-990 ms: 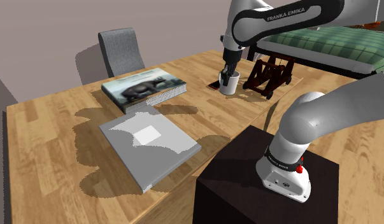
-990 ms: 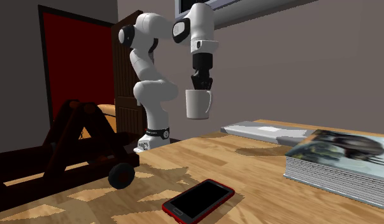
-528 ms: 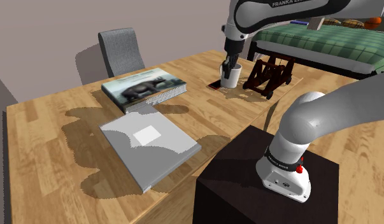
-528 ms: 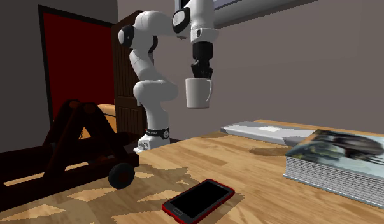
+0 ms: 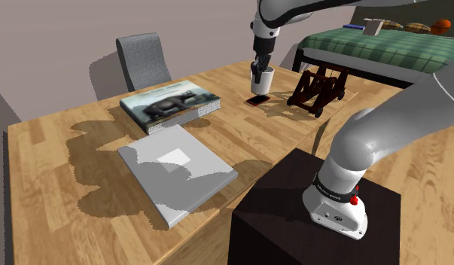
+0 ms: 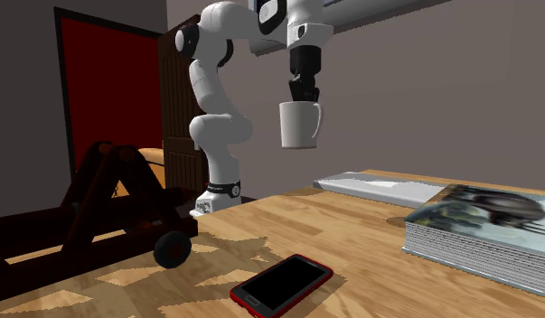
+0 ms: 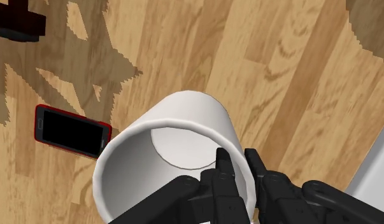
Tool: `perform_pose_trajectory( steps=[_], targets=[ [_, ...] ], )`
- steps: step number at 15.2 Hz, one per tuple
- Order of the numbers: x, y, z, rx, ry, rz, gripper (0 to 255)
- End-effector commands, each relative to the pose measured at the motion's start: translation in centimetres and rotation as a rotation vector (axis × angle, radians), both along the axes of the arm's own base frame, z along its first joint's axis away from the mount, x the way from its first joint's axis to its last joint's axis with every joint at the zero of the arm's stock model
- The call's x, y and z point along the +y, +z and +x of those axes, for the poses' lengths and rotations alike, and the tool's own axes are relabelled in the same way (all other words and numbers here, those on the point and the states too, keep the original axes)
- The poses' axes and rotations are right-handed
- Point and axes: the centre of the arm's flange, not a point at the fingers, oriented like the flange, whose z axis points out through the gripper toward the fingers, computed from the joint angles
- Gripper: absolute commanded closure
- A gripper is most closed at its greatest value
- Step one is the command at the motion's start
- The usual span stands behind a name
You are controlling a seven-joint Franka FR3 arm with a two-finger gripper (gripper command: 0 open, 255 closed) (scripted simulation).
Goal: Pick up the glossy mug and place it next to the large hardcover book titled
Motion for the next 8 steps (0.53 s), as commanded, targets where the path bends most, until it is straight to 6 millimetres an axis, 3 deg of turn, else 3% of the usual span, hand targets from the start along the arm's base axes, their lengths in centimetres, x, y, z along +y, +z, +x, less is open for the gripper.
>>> perform_pose_trajectory(
  steps=[1,8],
  targets=[
    [-0.6,-0.2,2.7,0.000,0.000,0.000,255],
    [-3.0,-0.1,11.6,0.000,0.000,0.000,255]
  ],
)
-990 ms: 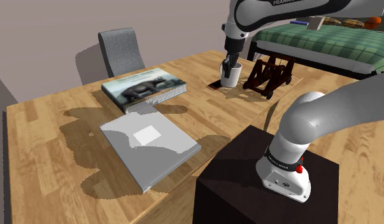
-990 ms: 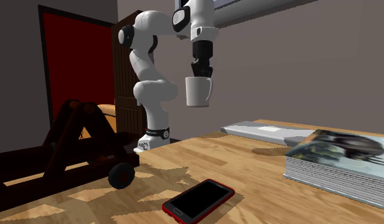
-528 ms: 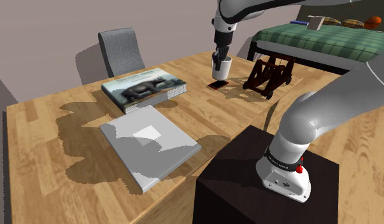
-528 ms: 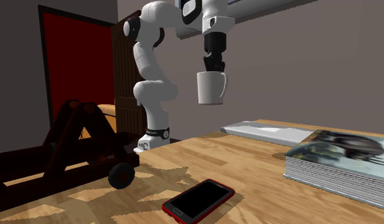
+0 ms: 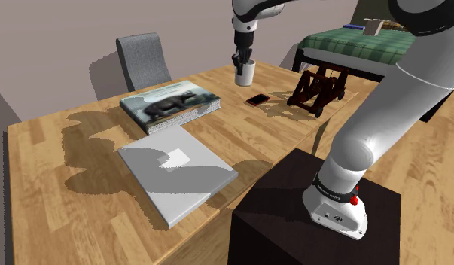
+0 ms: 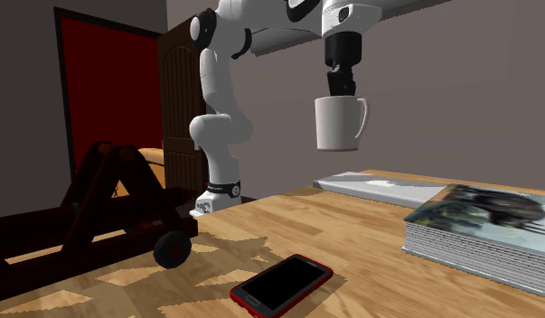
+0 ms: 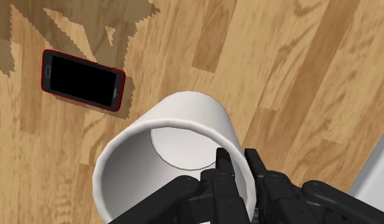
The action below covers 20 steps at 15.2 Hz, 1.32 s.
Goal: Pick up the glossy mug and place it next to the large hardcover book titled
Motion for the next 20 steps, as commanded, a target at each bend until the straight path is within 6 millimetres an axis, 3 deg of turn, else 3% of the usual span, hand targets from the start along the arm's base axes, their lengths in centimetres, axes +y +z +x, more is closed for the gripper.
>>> perform_pose_trajectory(
  steps=[1,3,20],
  targets=[
    [-1.0,-0.3,2.6,-0.001,0.000,-0.001,255],
    [-1.5,-0.3,4.4,-0.001,0.000,-0.001,255],
    [-1.5,-9.2,4.4,-0.001,0.000,-0.001,255]
  ],
)
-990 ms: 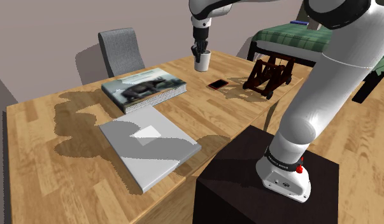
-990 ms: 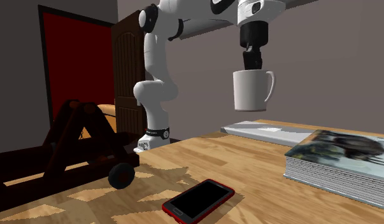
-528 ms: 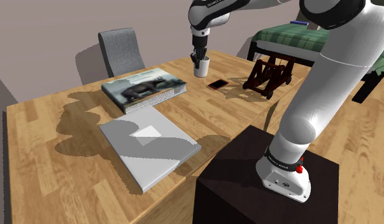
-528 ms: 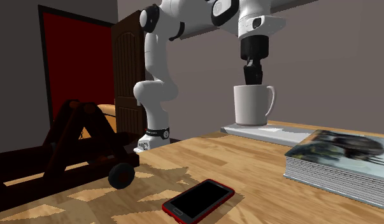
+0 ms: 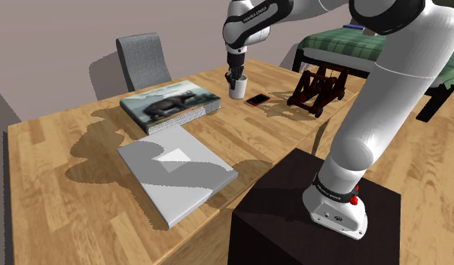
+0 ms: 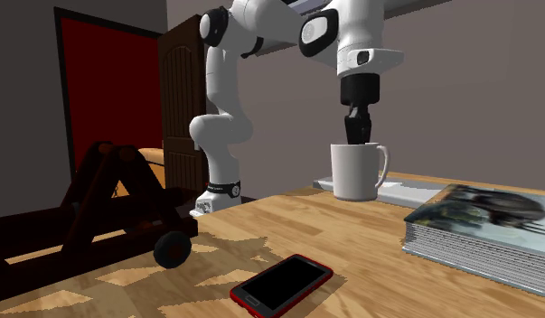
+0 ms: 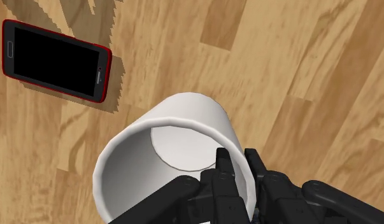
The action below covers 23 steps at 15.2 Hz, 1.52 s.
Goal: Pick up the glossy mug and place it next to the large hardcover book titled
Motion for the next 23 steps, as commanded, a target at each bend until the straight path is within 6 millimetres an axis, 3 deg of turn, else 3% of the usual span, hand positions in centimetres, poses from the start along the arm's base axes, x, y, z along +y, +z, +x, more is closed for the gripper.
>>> perform_pose_trajectory(
  steps=[1,14,21,22,23],
  targets=[
    [0.0,-1.1,0.1,-0.001,0.000,0.000,255],
    [0.0,-7.9,0.1,-0.001,0.000,0.000,255],
    [0.0,-7.9,0.1,-0.001,0.000,0.000,255],
    [0.0,-7.9,0.1,-0.001,0.000,0.000,0],
    [0.0,-7.9,0.1,-0.001,0.000,0.000,0]
  ],
)
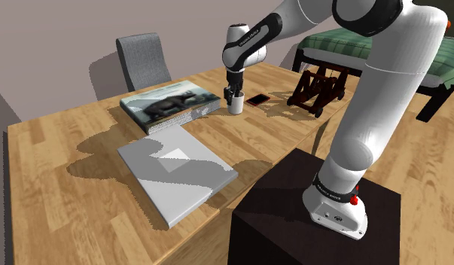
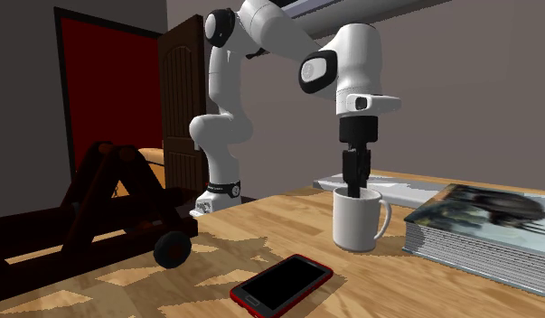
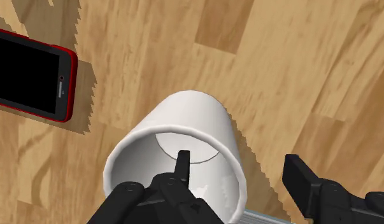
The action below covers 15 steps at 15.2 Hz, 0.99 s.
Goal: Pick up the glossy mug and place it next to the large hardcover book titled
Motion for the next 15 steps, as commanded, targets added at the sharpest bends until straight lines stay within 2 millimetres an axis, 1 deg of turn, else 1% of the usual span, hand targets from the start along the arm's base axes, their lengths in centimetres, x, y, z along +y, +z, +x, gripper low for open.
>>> perform_pose_trajectory(
  steps=[1,4,7,8,15],
  targets=[
    [0.0,0.0,0.0,0.000,0.000,0.000,0],
    [0.0,0.0,0.0,0.000,0.000,0.000,0],
    [0.2,3.9,-0.2,0.000,0.000,0.000,0],
    [0.3,5.0,-0.3,0.000,0.000,0.000,0],
    [0.3,5.0,-0.3,0.000,0.000,0.000,0]
  ],
)
